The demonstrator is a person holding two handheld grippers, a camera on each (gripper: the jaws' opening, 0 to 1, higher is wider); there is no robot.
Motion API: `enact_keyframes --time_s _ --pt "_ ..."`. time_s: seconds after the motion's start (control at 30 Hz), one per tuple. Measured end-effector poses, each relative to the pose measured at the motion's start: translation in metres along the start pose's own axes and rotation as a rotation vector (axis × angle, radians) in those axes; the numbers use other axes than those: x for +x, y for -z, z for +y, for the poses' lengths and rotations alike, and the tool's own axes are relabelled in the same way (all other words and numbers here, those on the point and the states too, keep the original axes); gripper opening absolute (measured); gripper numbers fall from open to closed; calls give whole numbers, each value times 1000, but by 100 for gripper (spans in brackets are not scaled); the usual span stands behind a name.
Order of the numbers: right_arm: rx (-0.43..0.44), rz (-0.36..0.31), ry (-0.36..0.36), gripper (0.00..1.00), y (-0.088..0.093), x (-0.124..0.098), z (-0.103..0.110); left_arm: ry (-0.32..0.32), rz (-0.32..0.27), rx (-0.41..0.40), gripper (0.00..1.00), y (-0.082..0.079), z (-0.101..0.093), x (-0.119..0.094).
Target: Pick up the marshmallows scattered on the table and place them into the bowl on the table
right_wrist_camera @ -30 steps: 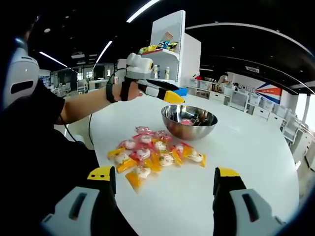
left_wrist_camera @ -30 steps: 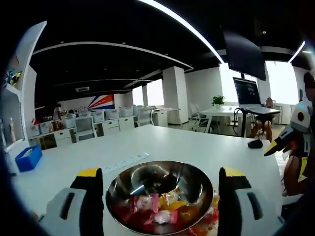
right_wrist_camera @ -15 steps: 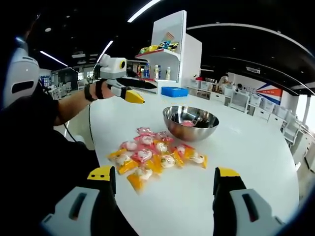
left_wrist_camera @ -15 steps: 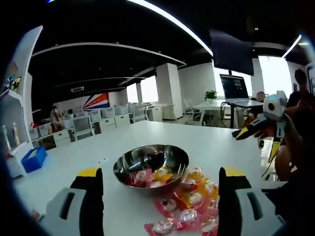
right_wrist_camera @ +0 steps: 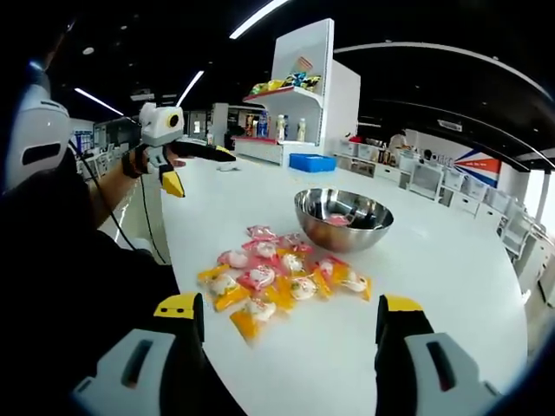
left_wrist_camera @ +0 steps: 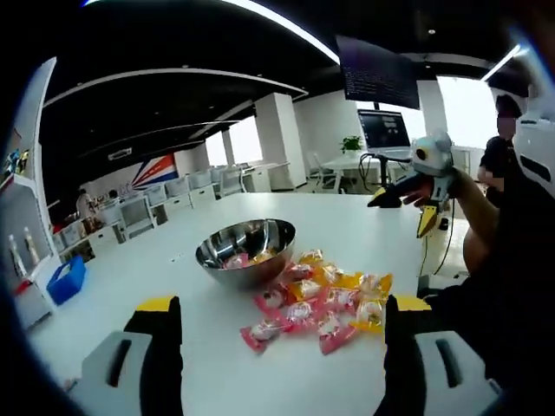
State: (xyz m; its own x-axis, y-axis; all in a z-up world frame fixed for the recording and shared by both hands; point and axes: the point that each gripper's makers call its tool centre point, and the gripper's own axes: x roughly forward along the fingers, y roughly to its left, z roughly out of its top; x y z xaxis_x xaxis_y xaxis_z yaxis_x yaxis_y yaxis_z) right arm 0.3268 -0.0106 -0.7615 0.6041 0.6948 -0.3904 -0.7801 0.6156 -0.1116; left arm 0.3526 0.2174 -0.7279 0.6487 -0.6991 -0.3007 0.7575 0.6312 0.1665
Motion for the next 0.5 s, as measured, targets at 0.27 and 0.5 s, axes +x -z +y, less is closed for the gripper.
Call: enact_keyframes --time_s 0.27,0.5 --pt "-8 -5 -3 76 -2 -1 1 -26 29 26 96 18 -14 -16" --pt "-6 -4 0 76 -1 -5 0 -38 6 -2 96 18 -19 -20"
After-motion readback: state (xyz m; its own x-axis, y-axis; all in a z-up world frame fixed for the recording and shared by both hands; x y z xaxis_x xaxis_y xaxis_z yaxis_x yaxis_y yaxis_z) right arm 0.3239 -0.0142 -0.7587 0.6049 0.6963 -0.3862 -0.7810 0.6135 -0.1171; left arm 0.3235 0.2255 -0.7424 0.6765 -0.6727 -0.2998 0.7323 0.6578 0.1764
